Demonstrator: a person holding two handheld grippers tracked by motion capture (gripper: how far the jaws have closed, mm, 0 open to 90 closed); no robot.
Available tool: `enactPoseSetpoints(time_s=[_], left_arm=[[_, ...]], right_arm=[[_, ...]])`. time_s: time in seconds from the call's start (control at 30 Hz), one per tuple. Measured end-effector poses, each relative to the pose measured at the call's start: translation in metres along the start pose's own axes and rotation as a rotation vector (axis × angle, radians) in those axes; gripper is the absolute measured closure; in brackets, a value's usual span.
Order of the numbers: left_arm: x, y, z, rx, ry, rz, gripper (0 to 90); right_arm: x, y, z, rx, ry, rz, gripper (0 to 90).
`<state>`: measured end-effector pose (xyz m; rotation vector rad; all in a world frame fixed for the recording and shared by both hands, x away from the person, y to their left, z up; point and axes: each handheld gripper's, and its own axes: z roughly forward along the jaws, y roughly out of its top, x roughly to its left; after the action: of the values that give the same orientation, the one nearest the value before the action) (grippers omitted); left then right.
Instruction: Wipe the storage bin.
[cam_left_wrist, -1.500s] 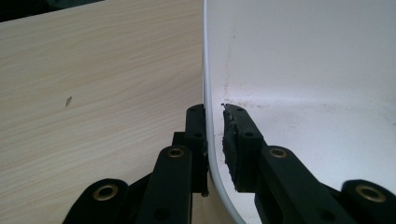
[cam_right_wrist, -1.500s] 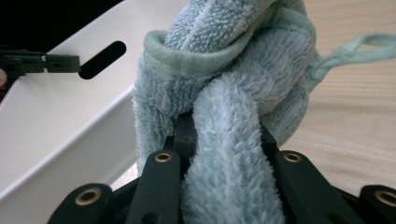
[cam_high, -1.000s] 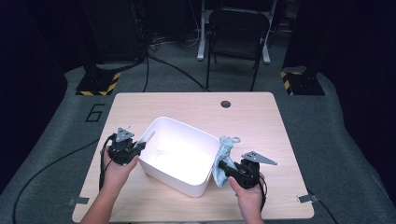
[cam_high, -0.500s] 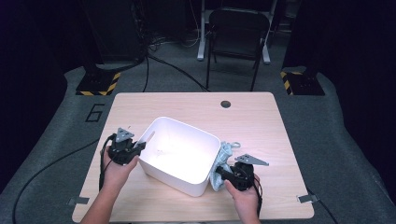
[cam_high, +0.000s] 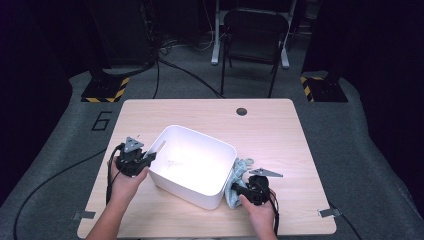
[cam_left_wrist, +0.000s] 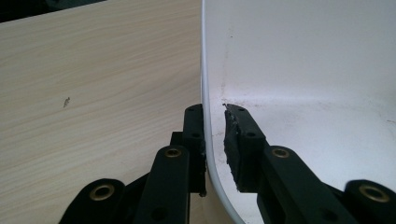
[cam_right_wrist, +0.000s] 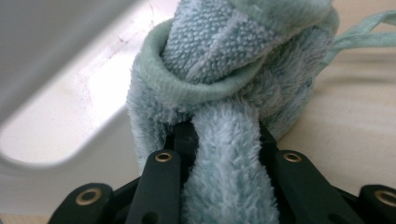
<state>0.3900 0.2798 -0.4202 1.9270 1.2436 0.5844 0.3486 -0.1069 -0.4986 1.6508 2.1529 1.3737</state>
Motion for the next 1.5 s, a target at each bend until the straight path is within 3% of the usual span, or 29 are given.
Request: enactPoseSetpoints(time_s=[0.23, 0.47, 0.63, 0.9, 1.17, 1.23, 1.4, 1.5], left_arm=[[0.001, 0.0, 0.0, -0.003, 0.005, -0.002, 77.9], [0.0, 0.0, 0.0, -0.005, 0.009, -0.002, 77.7], [0.0, 0.0, 0.0, -0.004, 0.009, 0.003, 77.2], [-0.001, 0.0, 0.0, -0.006, 0.016, 0.003, 76.9], [-0.001, 0.0, 0.0, -0.01, 0.02, -0.01, 76.5], [-0.002, -0.001, 0.0, -0.012, 0.023, -0.012, 76.5], [-0.002, -0.001, 0.0, -0.014, 0.029, -0.015, 76.8], [-0.002, -0.001, 0.0, -0.015, 0.032, -0.019, 76.8]], right_arm=[[-0.005, -0.006, 0.015, 0.058, -0.011, 0.001, 71.9], [-0.005, -0.006, 0.013, 0.025, -0.007, 0.001, 71.8], [-0.003, -0.003, 0.008, 0.012, 0.011, 0.026, 71.7], [0.005, 0.004, -0.006, -0.047, 0.049, 0.029, 71.7], [0.009, 0.013, -0.024, -0.119, 0.129, 0.043, 71.2], [0.009, 0.016, -0.027, -0.124, 0.127, 0.022, 71.2], [0.001, 0.024, -0.042, -0.2, 0.187, 0.061, 71.2], [0.006, 0.027, -0.05, -0.201, 0.203, 0.069, 71.1]])
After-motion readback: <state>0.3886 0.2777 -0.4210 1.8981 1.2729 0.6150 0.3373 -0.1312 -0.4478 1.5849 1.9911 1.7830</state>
